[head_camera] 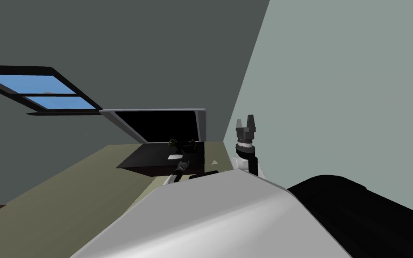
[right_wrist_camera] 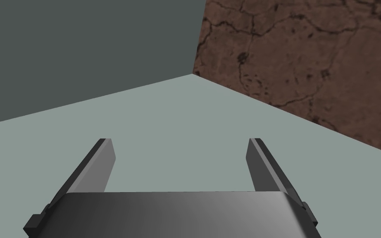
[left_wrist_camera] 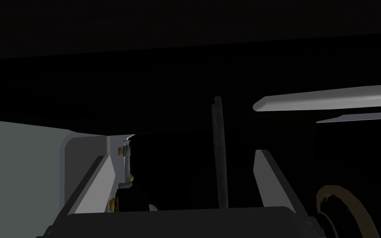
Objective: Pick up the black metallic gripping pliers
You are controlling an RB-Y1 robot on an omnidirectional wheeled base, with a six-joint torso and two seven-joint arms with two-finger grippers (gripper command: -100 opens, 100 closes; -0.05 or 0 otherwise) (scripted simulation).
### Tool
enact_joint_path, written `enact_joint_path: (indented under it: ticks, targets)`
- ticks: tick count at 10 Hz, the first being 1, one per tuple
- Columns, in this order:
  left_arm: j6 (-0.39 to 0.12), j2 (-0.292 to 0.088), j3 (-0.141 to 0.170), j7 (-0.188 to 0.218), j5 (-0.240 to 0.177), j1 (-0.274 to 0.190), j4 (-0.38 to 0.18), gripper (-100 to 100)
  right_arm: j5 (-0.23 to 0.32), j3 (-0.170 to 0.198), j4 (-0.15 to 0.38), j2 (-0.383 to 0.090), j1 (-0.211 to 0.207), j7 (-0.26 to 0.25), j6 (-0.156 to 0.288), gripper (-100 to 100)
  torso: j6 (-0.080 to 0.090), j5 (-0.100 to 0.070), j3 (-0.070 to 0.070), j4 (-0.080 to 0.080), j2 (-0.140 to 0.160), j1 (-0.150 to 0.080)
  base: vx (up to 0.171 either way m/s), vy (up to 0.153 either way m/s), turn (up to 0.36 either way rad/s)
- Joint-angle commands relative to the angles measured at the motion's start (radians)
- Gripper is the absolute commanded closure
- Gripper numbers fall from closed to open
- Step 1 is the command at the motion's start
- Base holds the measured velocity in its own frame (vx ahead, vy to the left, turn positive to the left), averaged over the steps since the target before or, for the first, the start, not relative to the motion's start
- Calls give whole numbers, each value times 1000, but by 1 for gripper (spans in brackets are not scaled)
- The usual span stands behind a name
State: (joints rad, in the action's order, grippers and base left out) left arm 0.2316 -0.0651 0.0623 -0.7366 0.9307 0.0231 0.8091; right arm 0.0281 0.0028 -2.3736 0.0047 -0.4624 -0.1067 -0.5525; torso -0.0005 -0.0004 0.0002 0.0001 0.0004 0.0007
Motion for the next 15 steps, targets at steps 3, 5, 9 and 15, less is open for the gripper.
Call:
enact_joint_path:
  ticks: [3, 5, 9, 15]
  targets:
    - [39, 14, 80, -60, -14, -22, -56, -100, 0, 0, 0, 0, 0, 0, 0, 0, 0, 0, 0, 0, 0, 0, 1, 6, -56]
    - [60, 22, 124, -93, -21, -35, -88, -100, 0, 0, 0, 0, 0, 0, 0, 0, 0, 0, 0, 0, 0, 0, 1, 11, -68]
    - [66, 25, 136, -104, -23, -38, -97, 100, 0, 0, 0, 0, 0, 0, 0, 0, 0, 0, 0, 0, 0, 0, 0, -1, -14]
    - [55, -25, 133, -98, -25, -52, -93, -100, 0, 0, 0, 0, 0, 0, 0, 0, 0, 0, 0, 0, 0, 0, -1, 1, -2]
